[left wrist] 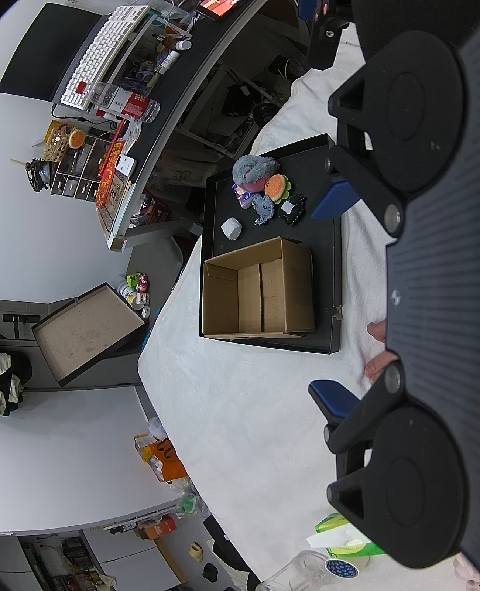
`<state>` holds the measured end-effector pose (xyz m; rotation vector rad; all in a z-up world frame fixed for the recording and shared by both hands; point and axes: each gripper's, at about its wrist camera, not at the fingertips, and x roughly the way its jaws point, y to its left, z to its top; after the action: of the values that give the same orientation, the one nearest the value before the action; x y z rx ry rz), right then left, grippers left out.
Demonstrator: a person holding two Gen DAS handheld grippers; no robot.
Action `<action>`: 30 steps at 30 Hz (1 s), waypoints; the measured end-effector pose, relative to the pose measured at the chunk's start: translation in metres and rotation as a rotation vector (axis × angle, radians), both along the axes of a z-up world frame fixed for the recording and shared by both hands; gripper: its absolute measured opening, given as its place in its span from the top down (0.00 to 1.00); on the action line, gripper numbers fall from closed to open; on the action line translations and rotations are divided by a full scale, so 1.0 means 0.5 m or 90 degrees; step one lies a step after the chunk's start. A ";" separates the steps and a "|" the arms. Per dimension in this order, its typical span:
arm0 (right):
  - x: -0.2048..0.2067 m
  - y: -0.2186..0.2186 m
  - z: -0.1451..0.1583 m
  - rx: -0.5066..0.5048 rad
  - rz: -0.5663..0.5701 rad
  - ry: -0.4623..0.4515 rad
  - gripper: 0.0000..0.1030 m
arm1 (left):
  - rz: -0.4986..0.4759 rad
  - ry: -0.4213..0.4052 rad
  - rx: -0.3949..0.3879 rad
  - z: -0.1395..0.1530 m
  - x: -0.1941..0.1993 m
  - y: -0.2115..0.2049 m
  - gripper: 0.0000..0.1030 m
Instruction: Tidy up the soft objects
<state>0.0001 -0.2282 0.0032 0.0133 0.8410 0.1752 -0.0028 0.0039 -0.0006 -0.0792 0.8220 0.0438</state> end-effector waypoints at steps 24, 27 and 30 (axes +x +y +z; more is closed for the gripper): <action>0.000 -0.007 -0.004 0.021 0.023 0.002 0.00 | -0.022 0.009 -0.020 0.002 0.001 0.018 0.10; 0.006 -0.011 -0.008 0.032 0.034 0.002 0.00 | -0.028 0.008 -0.001 -0.001 0.009 0.014 0.10; 0.019 -0.013 -0.018 0.025 0.029 -0.002 0.00 | -0.030 0.011 0.002 -0.005 0.020 0.019 0.10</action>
<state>0.0096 -0.2347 -0.0059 0.0304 0.8353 0.2343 0.0072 0.0133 -0.0031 -0.0565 0.8415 0.0017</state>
